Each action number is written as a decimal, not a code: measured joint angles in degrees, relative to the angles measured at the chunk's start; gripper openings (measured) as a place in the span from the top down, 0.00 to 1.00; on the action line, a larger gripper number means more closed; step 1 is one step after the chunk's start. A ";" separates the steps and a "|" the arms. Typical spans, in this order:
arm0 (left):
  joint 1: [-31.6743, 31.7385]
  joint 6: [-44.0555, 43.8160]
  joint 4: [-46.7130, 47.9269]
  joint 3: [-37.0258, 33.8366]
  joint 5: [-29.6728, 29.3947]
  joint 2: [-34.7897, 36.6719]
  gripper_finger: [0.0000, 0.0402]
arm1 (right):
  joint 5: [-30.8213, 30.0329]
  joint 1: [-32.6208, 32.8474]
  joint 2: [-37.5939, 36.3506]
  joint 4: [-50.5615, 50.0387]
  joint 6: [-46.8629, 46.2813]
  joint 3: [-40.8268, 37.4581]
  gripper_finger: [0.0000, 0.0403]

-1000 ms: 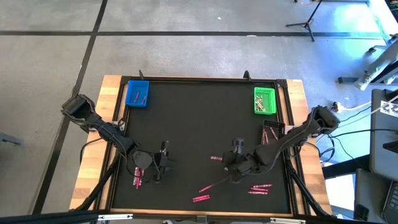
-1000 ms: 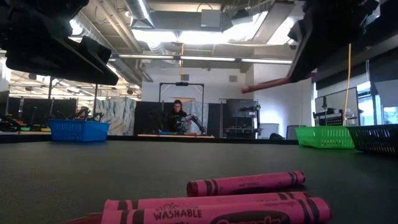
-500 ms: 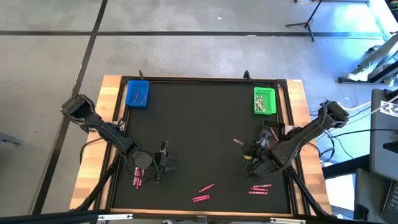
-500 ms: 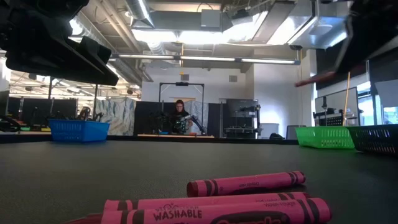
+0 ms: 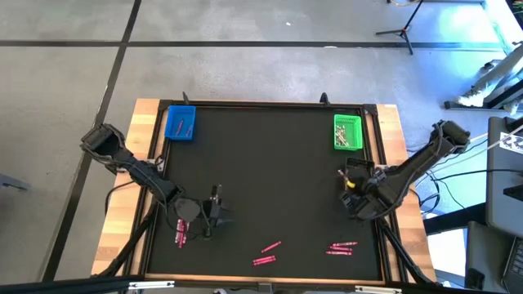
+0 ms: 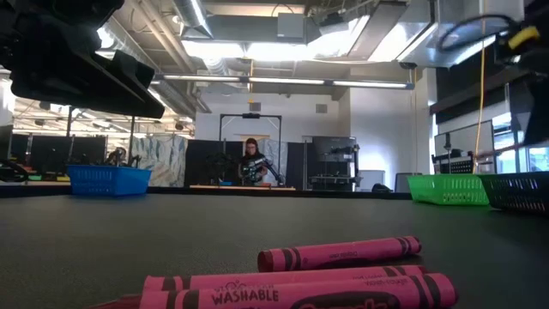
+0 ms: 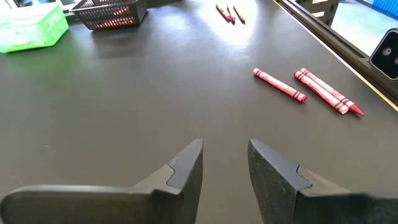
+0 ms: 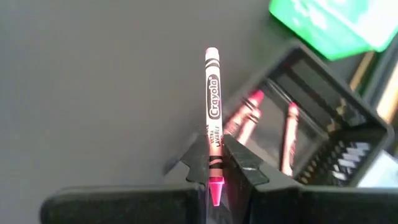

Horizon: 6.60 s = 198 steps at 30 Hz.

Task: Sort crayons
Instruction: Put the pink crayon into the black bin

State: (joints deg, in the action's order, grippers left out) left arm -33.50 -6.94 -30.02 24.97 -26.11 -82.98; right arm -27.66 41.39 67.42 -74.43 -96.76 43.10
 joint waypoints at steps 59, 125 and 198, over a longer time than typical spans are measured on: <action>-0.50 -17.03 29.06 9.07 2.74 1.62 0.70 | -34.63 -0.94 6.76 62.32 56.60 0.47 0.61; -7.19 -78.18 64.78 13.38 28.61 1.53 0.70 | -20.64 -12.17 21.81 89.99 77.64 0.38 0.61; -6.58 -26.71 55.23 22.14 15.03 4.68 0.98 | -16.05 -12.17 23.42 92.88 76.05 0.40 0.43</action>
State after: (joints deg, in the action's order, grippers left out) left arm -40.07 -33.64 25.21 47.11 -11.08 -78.30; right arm -43.70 29.21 90.84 18.45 -20.71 43.51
